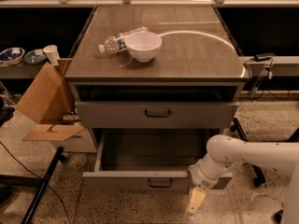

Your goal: Open middle drawer

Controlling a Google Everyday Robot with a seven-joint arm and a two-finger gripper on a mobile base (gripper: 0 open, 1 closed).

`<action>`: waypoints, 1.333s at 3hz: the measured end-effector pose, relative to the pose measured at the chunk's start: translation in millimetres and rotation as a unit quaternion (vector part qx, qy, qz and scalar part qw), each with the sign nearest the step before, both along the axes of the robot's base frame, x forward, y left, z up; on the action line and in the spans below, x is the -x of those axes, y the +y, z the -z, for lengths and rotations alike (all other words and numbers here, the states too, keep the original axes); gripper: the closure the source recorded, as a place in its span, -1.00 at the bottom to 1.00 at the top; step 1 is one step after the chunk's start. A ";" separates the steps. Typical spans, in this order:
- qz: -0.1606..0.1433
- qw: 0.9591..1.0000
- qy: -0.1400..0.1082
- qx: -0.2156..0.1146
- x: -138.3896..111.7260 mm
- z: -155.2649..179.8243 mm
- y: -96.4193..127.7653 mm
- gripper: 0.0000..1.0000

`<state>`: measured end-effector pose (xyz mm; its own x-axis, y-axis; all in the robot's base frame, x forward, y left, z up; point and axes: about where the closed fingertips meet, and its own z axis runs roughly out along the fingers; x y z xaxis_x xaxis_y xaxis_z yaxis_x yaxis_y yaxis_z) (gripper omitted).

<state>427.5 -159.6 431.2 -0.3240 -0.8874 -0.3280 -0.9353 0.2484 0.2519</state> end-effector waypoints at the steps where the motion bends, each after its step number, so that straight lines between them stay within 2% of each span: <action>1: -0.015 0.999 0.022 0.021 39.8 -6.5 -9.8 -1.00; 2: -0.022 0.998 0.037 0.034 63.2 -8.1 -16.8 -1.00; 3: -0.032 0.996 0.063 0.048 81.7 -6.3 -22.7 -1.00; 4: -0.041 0.994 0.078 0.056 89.1 -6.1 -25.8 -1.00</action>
Offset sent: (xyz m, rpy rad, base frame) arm -0.0894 -0.0263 0.0124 -0.0996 0.1061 0.0572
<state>338.4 -185.4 437.3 -0.2887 -0.9411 -0.1762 -0.9050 0.2081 0.3710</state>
